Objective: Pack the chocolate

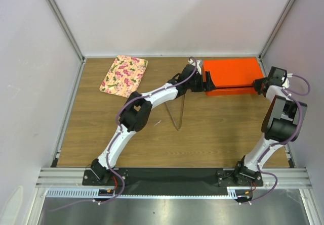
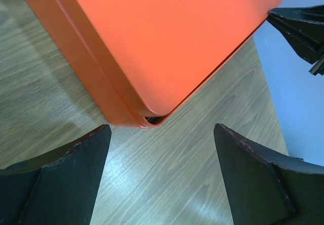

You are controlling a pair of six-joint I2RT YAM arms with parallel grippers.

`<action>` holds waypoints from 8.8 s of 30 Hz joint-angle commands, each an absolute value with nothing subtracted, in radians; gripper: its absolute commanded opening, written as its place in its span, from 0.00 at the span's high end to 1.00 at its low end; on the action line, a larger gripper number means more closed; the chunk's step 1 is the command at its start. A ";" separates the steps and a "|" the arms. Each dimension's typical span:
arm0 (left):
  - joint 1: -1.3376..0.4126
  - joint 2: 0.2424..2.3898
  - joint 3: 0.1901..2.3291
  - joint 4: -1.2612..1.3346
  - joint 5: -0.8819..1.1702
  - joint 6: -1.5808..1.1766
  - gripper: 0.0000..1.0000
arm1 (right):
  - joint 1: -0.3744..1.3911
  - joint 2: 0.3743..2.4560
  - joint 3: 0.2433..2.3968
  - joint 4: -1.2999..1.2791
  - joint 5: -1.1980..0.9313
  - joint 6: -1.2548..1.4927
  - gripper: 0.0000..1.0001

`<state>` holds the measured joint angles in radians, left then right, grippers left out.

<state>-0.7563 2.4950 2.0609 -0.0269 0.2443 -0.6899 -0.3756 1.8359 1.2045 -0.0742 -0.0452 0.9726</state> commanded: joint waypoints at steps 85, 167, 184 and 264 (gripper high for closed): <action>-0.761 2.439 2.103 0.028 0.287 -0.678 0.10 | -0.350 1.845 1.367 -0.348 -0.230 0.676 1.00; -0.718 2.479 2.138 -0.049 0.244 -0.649 0.21 | -0.443 2.002 1.456 -0.198 -0.307 0.336 0.59; -0.669 2.509 2.276 -0.080 0.192 -0.629 0.17 | -0.512 2.031 1.514 -0.156 -0.449 0.327 0.45; -0.736 2.465 2.243 0.098 0.308 -0.594 0.81 | -0.474 1.879 1.289 0.256 -0.517 0.299 0.89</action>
